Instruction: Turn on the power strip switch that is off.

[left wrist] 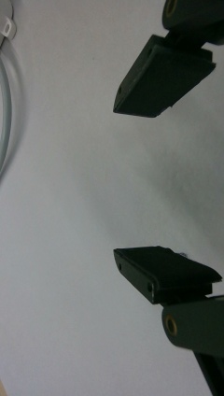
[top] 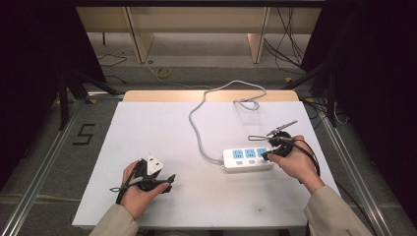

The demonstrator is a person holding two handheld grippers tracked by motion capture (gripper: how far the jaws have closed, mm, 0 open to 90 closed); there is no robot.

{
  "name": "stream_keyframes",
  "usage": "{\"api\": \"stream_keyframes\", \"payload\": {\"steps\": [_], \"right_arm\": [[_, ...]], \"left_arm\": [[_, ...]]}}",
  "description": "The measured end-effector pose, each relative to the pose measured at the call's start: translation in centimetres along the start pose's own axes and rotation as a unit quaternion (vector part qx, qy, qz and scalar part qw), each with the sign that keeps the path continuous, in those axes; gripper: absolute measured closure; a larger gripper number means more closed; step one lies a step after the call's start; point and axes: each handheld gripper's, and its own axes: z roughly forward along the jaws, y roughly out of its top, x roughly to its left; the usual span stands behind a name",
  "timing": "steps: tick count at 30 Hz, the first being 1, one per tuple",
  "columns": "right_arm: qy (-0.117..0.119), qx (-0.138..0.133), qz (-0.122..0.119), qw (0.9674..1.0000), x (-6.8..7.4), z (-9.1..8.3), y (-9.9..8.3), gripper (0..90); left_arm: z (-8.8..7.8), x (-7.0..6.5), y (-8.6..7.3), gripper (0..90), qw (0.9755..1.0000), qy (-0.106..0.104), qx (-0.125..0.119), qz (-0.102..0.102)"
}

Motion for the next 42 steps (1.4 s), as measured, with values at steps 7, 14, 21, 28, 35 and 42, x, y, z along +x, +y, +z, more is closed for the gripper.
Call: {"api": "stream_keyframes", "payload": {"steps": [7,14,21,28,35,42], "right_arm": [[0.0,-0.009,0.001,1.0,0.0,-0.2,-0.5,85.6],[0.007,-0.028,0.0,0.9996,0.1,-0.6,-1.0,83.4],[0.013,-0.049,-0.004,0.9987,0.3,-1.2,-1.8,80.5],[0.019,-0.067,-0.001,0.9976,0.5,-1.3,-2.7,75.1],[0.021,-0.091,-0.004,0.9956,0.7,-1.4,-3.4,70.0],[0.027,-0.122,-0.017,0.992,0.8,-1.7,-4.3,62.8]], "left_arm": [[0.0,0.0,0.0,24.7,1.0,0.0,0.0,-0.001],[0.0,0.0,0.0,24.7,1.0,0.0,0.001,-0.001],[-0.1,0.0,0.0,24.7,1.0,0.0,0.001,0.0],[-0.2,-0.1,-0.1,24.6,1.0,0.001,-0.001,-0.001],[-0.2,-0.1,-0.1,24.6,1.0,0.0,0.0,-0.001],[-0.4,-0.1,-0.2,24.4,1.0,0.0,-0.002,-0.001]]}}
